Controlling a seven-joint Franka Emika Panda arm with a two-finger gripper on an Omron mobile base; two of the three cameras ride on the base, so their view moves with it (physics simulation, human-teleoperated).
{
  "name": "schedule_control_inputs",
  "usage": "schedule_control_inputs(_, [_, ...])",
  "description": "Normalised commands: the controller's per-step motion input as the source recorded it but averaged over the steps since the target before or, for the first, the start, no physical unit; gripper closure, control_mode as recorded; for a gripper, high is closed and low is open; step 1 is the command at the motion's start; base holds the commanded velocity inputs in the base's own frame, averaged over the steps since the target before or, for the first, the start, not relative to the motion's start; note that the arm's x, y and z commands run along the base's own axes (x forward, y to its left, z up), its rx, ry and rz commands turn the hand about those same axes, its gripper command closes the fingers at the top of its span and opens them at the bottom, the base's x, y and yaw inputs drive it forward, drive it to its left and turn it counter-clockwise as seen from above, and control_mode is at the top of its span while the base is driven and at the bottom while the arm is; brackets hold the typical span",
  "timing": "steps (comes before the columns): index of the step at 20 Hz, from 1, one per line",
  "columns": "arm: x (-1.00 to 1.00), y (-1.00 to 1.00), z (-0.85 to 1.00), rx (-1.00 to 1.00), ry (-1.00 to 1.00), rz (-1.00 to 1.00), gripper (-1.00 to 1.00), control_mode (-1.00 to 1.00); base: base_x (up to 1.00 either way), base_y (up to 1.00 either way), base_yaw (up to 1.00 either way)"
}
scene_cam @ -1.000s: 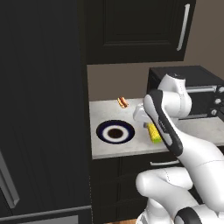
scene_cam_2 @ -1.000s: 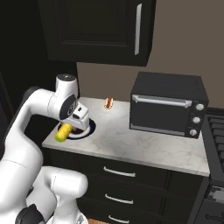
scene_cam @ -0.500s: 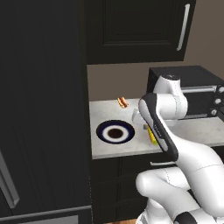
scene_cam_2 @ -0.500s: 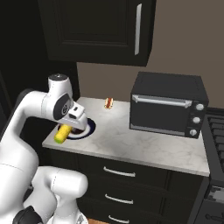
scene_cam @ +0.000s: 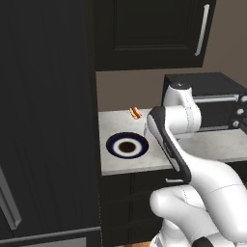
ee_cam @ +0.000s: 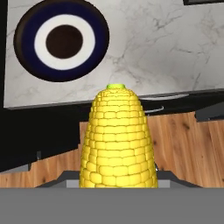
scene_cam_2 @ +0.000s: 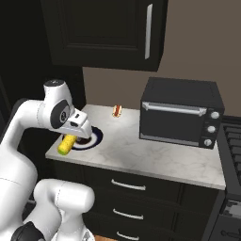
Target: Pick the corn from the counter and place it in the microwave. Then turn on the microwave.
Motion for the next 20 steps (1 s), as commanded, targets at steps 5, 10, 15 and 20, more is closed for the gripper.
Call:
schedule_control_inputs(5, [0.00,0.00,0.00,0.00,0.00,0.00,1.00,-1.00,0.00,0.00,0.00])
schedule_control_inputs(10, [0.00,0.00,0.00,0.00,0.00,0.00,1.00,-1.00,0.00,0.00,0.00])
schedule_control_inputs(15, [0.00,0.00,0.00,0.00,0.00,0.00,1.00,-1.00,0.00,0.00,0.00])
schedule_control_inputs(20, [0.00,0.00,0.00,0.00,0.00,0.00,1.00,1.00,0.00,0.00,0.00])
